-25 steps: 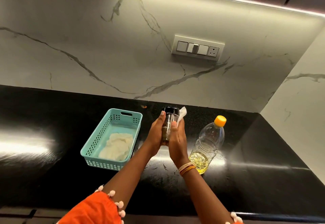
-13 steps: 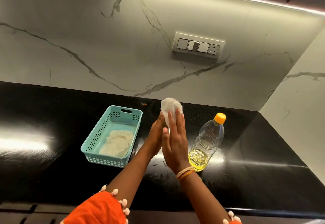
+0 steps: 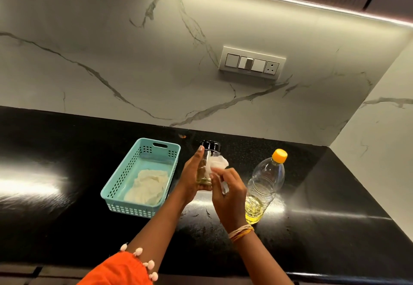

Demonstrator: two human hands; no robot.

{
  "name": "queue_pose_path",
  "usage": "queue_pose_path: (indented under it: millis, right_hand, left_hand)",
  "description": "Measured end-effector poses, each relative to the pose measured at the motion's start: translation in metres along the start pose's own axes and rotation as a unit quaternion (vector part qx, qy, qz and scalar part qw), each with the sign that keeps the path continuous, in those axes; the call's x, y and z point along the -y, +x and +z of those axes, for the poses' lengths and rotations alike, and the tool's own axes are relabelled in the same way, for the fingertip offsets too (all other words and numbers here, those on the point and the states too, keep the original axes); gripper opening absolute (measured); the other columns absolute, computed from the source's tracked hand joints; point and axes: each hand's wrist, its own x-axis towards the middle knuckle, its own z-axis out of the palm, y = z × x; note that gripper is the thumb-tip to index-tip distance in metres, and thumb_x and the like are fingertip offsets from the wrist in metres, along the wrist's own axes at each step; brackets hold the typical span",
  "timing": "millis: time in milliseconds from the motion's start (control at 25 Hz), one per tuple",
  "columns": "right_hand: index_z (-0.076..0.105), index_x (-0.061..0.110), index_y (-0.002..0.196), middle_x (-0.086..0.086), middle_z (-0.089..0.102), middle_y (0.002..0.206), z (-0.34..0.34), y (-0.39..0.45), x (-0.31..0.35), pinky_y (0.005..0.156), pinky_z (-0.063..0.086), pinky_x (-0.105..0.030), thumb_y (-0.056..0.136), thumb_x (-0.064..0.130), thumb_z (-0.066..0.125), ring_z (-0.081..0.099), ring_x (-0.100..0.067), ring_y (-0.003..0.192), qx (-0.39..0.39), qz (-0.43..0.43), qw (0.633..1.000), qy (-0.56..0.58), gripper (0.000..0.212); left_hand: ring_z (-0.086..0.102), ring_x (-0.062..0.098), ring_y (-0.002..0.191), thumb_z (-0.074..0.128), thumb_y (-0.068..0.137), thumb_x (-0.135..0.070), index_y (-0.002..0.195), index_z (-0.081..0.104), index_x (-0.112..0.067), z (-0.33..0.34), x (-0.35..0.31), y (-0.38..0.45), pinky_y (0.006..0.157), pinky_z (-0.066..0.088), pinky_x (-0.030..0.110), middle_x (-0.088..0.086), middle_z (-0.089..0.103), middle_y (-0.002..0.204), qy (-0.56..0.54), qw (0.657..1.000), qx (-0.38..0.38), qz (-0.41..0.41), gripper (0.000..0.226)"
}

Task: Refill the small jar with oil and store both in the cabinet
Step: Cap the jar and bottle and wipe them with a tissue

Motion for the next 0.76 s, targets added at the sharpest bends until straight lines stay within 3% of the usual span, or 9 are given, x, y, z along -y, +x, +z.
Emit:
queue_pose_path:
  millis: [80,160,240,360,520,680,760]
  right_hand:
    - [0.067,0.008,0.112,-0.004,0.059,0.094,0.002,0.020,0.001,0.070,0.055,-0.027,0.087,0.001,0.064,0.059,-0.013,0.084,-0.015,0.033,0.999,0.031,0.027]
    - [0.067,0.006,0.114,-0.007,0.059,0.097,0.000,0.042,-0.001,0.073,0.054,-0.022,0.086,-0.002,0.065,0.058,-0.014,0.087,-0.049,0.047,0.997,0.045,0.030]
    - [0.069,0.004,0.111,-0.008,0.061,0.098,-0.002,0.053,-0.003,0.075,0.053,-0.019,0.086,-0.002,0.065,0.059,-0.012,0.089,-0.054,0.024,0.998,0.038,0.026]
    - [0.069,0.005,0.107,-0.003,0.061,0.100,-0.002,0.033,-0.005,0.075,0.053,-0.017,0.089,0.002,0.061,0.058,-0.007,0.090,0.009,-0.051,0.999,-0.010,0.020]
    - [0.069,0.010,0.112,-0.006,0.061,0.103,-0.007,-0.005,-0.014,0.078,0.053,-0.022,0.092,0.006,0.057,0.061,-0.016,0.091,0.105,-0.146,0.981,-0.075,0.023]
    - [0.070,0.004,0.104,-0.007,0.062,0.098,-0.004,0.031,-0.007,0.074,0.053,-0.017,0.087,-0.001,0.062,0.058,-0.010,0.087,0.030,-0.069,0.996,-0.045,0.019]
    - [0.070,0.002,0.103,-0.010,0.062,0.098,-0.004,0.056,-0.006,0.076,0.051,-0.014,0.086,-0.003,0.063,0.059,-0.011,0.089,0.005,-0.047,0.998,-0.043,0.019]
  left_hand:
    - [0.066,0.037,0.099,0.044,0.079,-0.069,0.124,0.059,-0.010,0.002,-0.002,-0.001,0.080,0.056,0.052,0.022,0.067,0.111,0.016,1.000,0.011,0.005,0.076]
    - [0.068,0.030,0.091,0.043,0.078,-0.071,0.122,0.060,-0.013,0.005,-0.003,-0.001,0.070,0.056,0.041,0.017,0.069,0.103,0.032,0.999,0.011,0.004,0.074]
    - [0.068,0.032,0.096,0.041,0.078,-0.071,0.124,0.059,-0.018,0.005,-0.001,0.000,0.070,0.055,0.040,0.016,0.069,0.109,0.030,0.999,0.009,0.001,0.073]
    - [0.067,0.033,0.099,0.041,0.083,-0.069,0.122,0.061,-0.014,-0.002,0.000,0.004,0.080,0.056,0.053,0.017,0.068,0.111,-0.011,0.999,0.029,0.011,0.070]
    - [0.067,0.018,0.071,0.050,0.078,-0.068,0.104,0.062,-0.013,-0.011,-0.004,0.008,0.063,0.056,0.037,0.007,0.065,0.088,-0.042,0.999,0.003,0.013,0.061]
    - [0.071,0.030,0.092,0.039,0.087,-0.067,0.114,0.064,-0.016,-0.011,-0.003,0.011,0.077,0.056,0.053,0.012,0.073,0.100,-0.051,0.998,0.038,-0.012,0.063]
    - [0.071,0.030,0.090,0.034,0.090,-0.067,0.109,0.064,-0.016,-0.010,-0.004,0.011,0.075,0.056,0.049,0.010,0.074,0.094,-0.044,0.998,0.022,-0.033,0.063]
